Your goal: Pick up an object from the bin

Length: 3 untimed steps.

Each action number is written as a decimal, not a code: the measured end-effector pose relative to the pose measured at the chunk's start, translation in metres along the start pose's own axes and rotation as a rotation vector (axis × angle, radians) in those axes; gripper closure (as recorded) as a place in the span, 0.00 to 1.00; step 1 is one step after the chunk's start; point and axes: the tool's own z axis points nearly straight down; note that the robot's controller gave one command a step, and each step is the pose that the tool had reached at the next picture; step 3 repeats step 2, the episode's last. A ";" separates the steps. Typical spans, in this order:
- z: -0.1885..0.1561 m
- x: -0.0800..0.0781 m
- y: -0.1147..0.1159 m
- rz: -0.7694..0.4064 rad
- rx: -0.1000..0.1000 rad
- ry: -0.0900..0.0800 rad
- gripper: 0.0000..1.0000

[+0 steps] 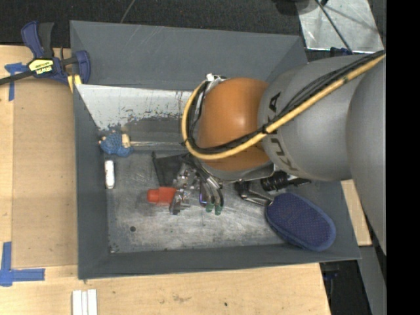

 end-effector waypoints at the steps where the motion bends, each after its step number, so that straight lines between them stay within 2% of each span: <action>1: -0.011 -0.001 0.000 0.001 0.000 0.001 1.00; 3: -0.015 -0.002 0.000 0.002 0.000 0.000 1.00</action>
Offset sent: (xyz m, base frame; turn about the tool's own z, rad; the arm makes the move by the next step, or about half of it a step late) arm 0.0000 -0.0002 0.0105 0.0000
